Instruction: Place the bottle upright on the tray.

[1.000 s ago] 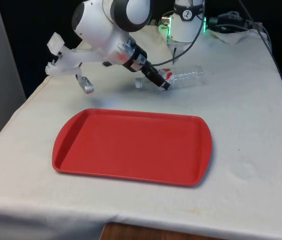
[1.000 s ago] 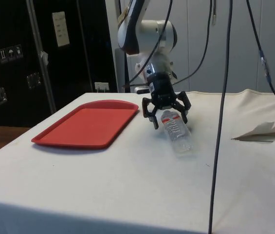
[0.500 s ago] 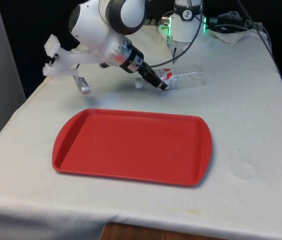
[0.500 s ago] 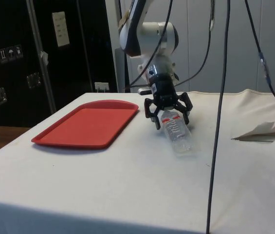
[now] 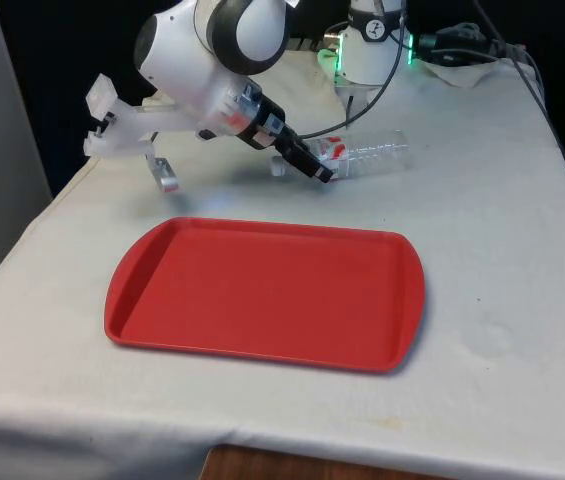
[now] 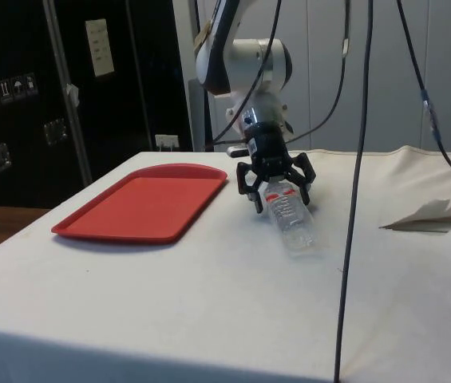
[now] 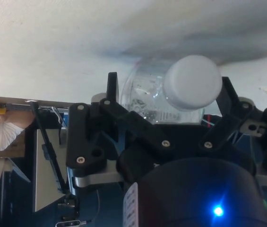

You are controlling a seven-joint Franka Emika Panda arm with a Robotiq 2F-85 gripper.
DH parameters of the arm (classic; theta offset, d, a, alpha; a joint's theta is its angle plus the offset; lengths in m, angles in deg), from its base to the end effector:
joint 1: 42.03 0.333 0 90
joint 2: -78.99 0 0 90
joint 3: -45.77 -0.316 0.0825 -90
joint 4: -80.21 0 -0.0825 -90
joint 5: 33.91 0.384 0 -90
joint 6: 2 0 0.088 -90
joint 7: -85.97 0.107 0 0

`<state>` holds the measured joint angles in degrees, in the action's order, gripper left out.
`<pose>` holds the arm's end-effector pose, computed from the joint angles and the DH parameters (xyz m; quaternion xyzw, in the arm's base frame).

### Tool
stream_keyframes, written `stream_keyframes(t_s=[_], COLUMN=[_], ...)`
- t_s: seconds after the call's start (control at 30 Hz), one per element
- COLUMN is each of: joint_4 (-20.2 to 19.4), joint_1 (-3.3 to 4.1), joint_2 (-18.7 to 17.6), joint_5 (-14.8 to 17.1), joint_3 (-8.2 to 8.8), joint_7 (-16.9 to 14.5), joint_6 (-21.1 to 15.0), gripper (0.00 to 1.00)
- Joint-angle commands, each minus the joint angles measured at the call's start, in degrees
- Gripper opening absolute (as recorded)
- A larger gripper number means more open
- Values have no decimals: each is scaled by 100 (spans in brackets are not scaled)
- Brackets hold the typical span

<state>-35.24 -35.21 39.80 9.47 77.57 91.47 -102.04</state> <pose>0.4758 -0.1723 0.1208 -0.8027 0.4555 0.3316 0.1957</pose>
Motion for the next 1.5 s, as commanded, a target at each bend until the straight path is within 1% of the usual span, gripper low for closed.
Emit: stream_keyframes(t_s=[0.0, 0.2, 0.4, 0.53, 0.7, 0.77, 1.13, 1.3, 1.33, 1.47], joint_4=[23, 11, 40, 17, 11, 6, 17, 29, 17, 57], joint_1=[-11, 6, 6, 23, 34, 46, 46, 29, 46, 6], joint_2=[-11, 0, -17, -6, -80, -74, -57, -69, -74, -97], joint_5=[11, 0, 11, 0, 69, 29, 34, 40, 29, 46], joint_3=[-11, 0, -11, -6, -57, -40, -29, -34, -23, -34], joint_7=[0, 0, 11, 0, 6, 6, 0, -11, 0, -23], joint_6=[17, 0, 6, -6, -57, -23, 17, 69, 34, 201], gripper=[100, 100, 100, 100, 100, 100, 100, 100, 100, 100])
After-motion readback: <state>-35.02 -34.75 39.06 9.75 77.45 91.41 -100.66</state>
